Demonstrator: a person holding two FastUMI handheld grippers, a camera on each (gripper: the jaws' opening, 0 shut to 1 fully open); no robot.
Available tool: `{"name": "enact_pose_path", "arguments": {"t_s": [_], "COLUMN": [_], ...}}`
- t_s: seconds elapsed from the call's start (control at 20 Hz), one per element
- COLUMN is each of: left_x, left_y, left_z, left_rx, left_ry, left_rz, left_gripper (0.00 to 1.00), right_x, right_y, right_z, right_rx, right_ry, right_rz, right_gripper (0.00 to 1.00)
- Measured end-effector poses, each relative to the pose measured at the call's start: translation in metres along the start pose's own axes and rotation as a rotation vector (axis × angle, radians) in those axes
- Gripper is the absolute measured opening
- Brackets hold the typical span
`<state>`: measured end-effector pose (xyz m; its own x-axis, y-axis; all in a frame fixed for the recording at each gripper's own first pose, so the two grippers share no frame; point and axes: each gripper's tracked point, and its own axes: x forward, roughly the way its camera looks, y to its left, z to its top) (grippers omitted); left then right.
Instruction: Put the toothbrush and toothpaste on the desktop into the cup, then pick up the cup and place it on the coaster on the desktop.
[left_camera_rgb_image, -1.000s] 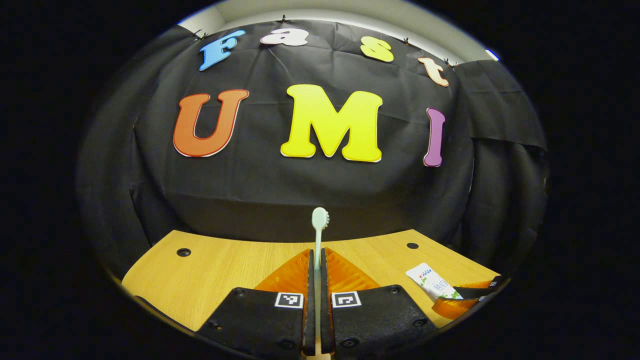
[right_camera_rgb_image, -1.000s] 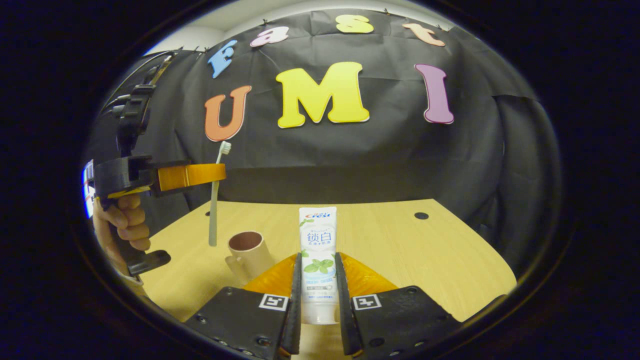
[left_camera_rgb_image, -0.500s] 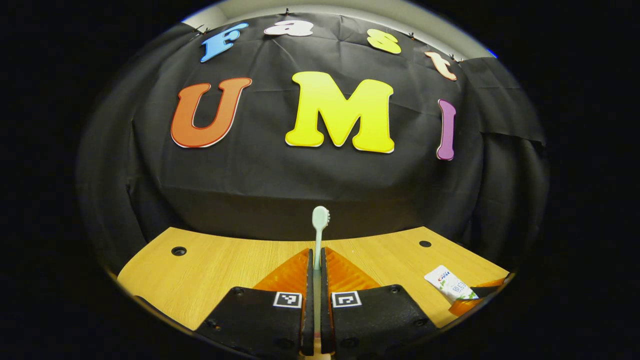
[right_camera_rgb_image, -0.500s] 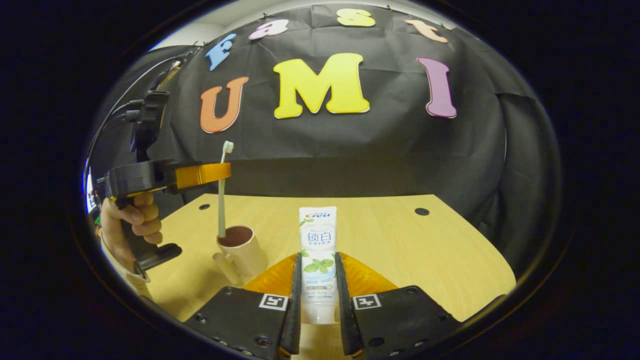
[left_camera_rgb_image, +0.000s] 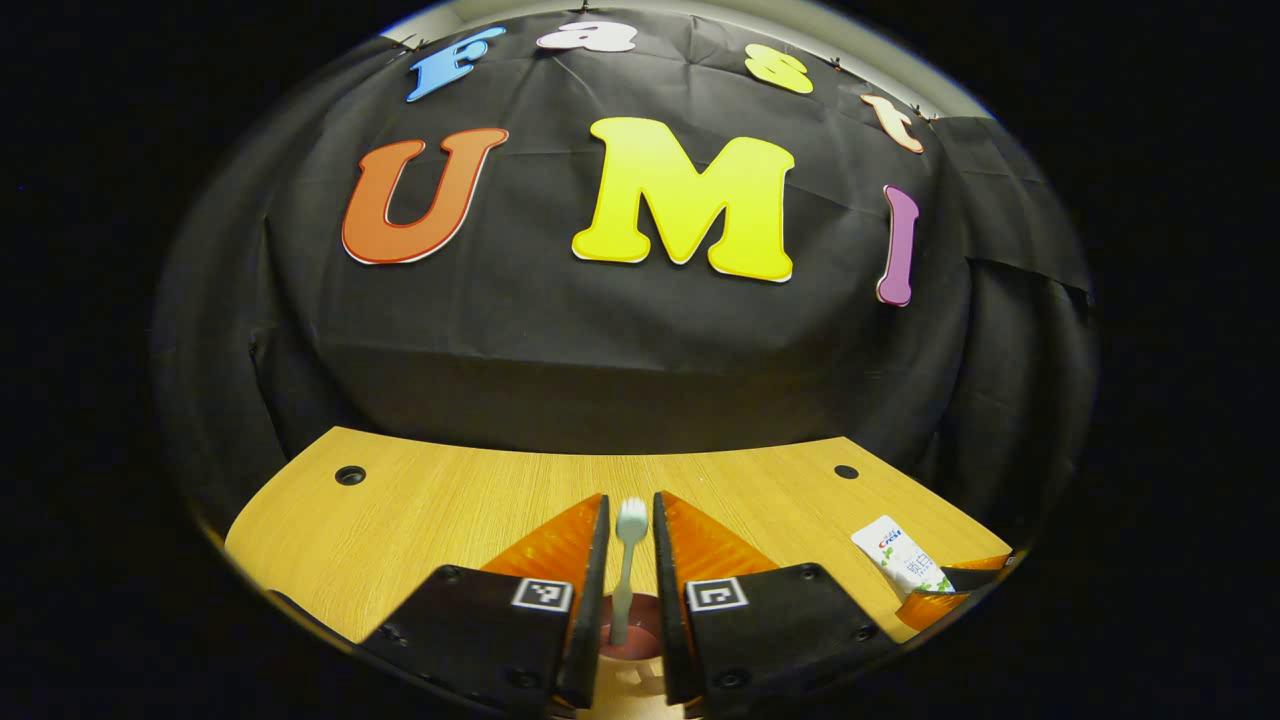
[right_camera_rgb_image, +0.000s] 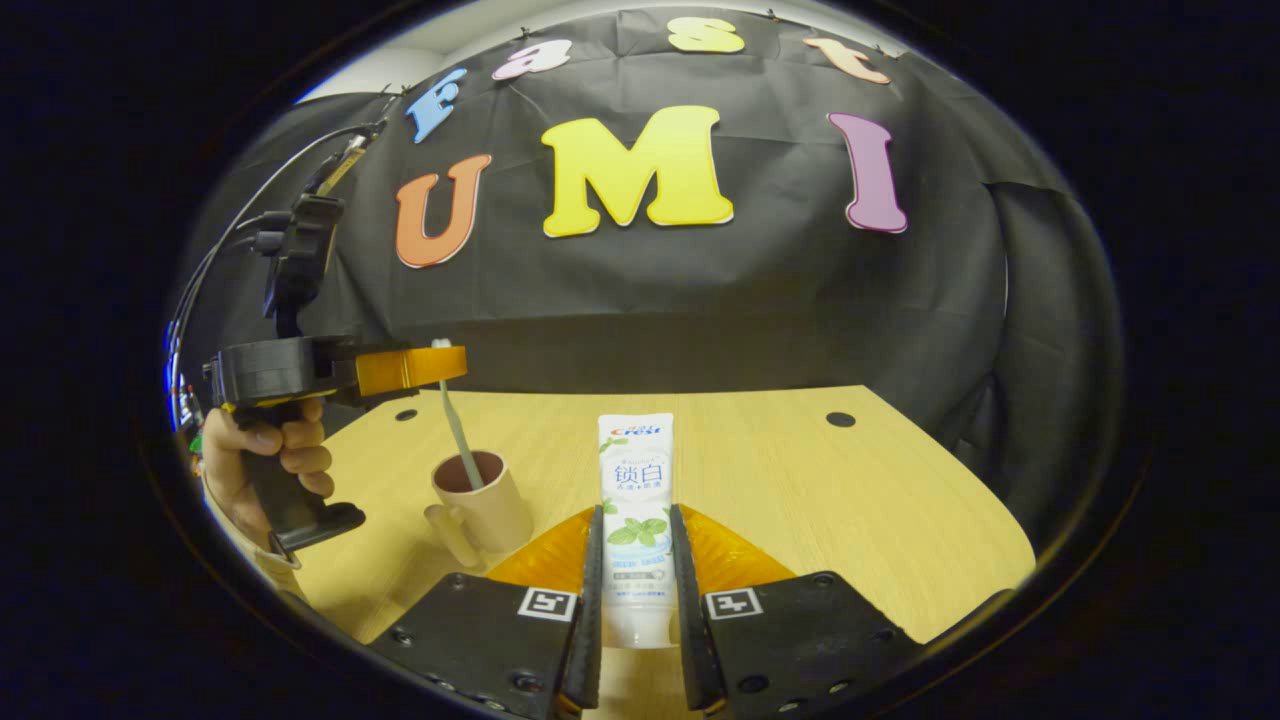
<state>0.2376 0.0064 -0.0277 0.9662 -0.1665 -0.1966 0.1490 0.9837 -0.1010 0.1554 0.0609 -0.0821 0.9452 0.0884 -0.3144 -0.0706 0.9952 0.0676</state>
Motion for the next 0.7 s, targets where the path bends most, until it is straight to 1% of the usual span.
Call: {"name": "enact_pose_path", "arguments": {"t_s": [0.05, 0.1, 0.15, 0.2, 0.25, 0.35, 0.4, 0.45, 0.55, 0.7], "left_x": [-0.001, -0.004, -0.006, -0.008, -0.012, -0.016, -0.019, -0.021, -0.026, -0.036], "left_y": [-0.001, 0.002, 0.003, 0.002, 0.003, 0.010, 0.013, 0.018, 0.026, 0.042], "left_z": [0.002, 0.004, 0.005, 0.005, 0.006, 0.007, 0.007, 0.005, 0.003, 0.010], "left_rx": [0.003, 0.007, 0.016, 0.026, 0.030, 0.013, 0.009, 0.007, -0.001, 0.028], "left_ry": [-0.005, -0.010, -0.009, -0.010, -0.020, -0.031, -0.033, -0.030, -0.035, -0.056], "left_rz": [-0.004, 0.006, 0.010, 0.007, 0.007, 0.015, 0.018, 0.026, 0.039, 0.065], "left_gripper": [0.27, 0.51, 0.54, 0.60, 0.63, 0.72, 0.84, 1.00, 1.00, 1.00], "right_x": [0.000, 0.000, 0.001, 0.000, 0.001, 0.013, 0.017, 0.021, 0.030, 0.045], "right_y": [0.001, 0.001, 0.002, 0.004, 0.010, 0.029, 0.035, 0.041, 0.051, 0.075], "right_z": [0.001, 0.001, 0.001, 0.003, 0.006, 0.013, 0.013, 0.014, 0.021, 0.031], "right_rx": [0.002, 0.002, 0.003, 0.004, 0.006, 0.016, 0.019, 0.015, 0.006, 0.023], "right_ry": [-0.003, -0.005, -0.007, -0.012, -0.018, -0.032, -0.035, -0.040, -0.063, -0.099], "right_rz": [0.000, 0.002, 0.006, 0.016, 0.025, 0.056, 0.074, 0.088, 0.101, 0.142], "right_gripper": [0.32, 0.32, 0.32, 0.32, 0.32, 0.33, 0.34, 0.33, 0.33, 0.33]}}
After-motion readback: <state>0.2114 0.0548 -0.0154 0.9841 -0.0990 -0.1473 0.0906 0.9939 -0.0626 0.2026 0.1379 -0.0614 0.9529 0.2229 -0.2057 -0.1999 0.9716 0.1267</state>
